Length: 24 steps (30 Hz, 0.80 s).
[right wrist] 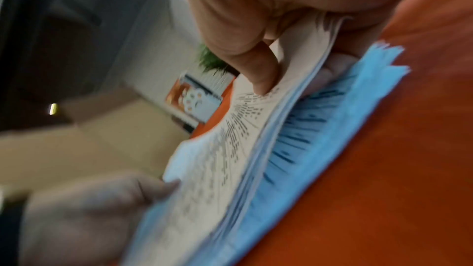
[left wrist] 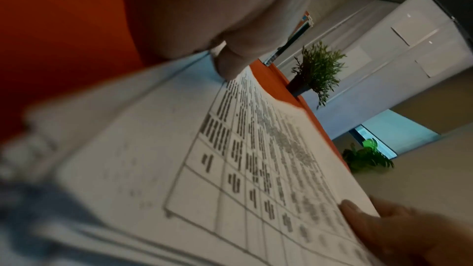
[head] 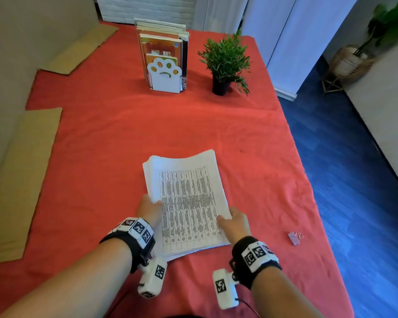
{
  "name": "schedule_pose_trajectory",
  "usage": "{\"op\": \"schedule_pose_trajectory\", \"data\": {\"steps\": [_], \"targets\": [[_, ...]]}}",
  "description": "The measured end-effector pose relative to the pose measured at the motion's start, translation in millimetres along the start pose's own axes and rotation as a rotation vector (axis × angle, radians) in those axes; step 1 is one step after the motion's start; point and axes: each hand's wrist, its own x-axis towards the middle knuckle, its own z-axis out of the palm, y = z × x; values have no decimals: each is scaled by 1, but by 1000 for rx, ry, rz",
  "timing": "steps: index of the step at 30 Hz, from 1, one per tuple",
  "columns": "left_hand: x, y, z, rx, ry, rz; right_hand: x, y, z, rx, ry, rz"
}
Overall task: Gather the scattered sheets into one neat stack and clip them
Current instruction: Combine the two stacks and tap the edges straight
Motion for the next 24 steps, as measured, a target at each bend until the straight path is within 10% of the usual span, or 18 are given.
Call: {"op": "schedule_pose_trajectory", "data": {"steps": [5, 12, 24], "targets": [[-11, 1, -7, -30, 27, 208, 9, -9, -5, -516, 72, -63], [-25, 31, -33, -251, -90, 544, 14, -50, -26, 460, -1, -327], [-39, 17, -36, -555, -136, 570, -31, -51, -8, 475, 151, -447]]}}
